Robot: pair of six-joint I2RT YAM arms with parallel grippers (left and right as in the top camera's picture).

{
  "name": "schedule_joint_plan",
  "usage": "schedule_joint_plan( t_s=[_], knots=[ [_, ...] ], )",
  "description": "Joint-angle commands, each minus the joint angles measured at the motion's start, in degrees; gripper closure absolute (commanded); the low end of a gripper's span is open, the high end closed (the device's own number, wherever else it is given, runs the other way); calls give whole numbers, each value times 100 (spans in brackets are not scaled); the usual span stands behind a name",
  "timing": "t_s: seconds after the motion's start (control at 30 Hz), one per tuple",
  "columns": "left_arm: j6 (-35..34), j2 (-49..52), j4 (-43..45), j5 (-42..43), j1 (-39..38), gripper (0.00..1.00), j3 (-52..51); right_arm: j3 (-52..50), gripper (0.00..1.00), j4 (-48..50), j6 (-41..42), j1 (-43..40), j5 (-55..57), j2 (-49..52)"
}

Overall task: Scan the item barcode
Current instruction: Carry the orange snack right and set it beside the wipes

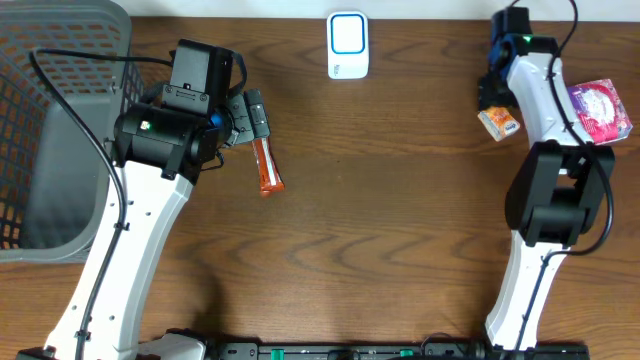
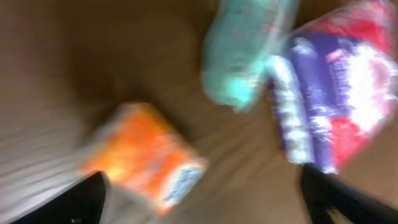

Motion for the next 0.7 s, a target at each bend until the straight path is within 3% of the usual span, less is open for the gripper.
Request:
schedule_joint_plan(
  t_s=[0.0,0.27,0.57,0.67],
  knots=[
    [33,-11,-13,-52,24,2,79,2,1,-17,138,470,-2262,-837],
    [33,-11,-13,-52,24,2,79,0,1,136,140,1211,-4839,-1064],
    [33,-11,-15,-52,24,2,79,0,1,116,179,2184,-4979,-1054],
    [33,-11,-15,-52,24,2,79,0,1,184,219,2551,-4544,-1054]
  ],
)
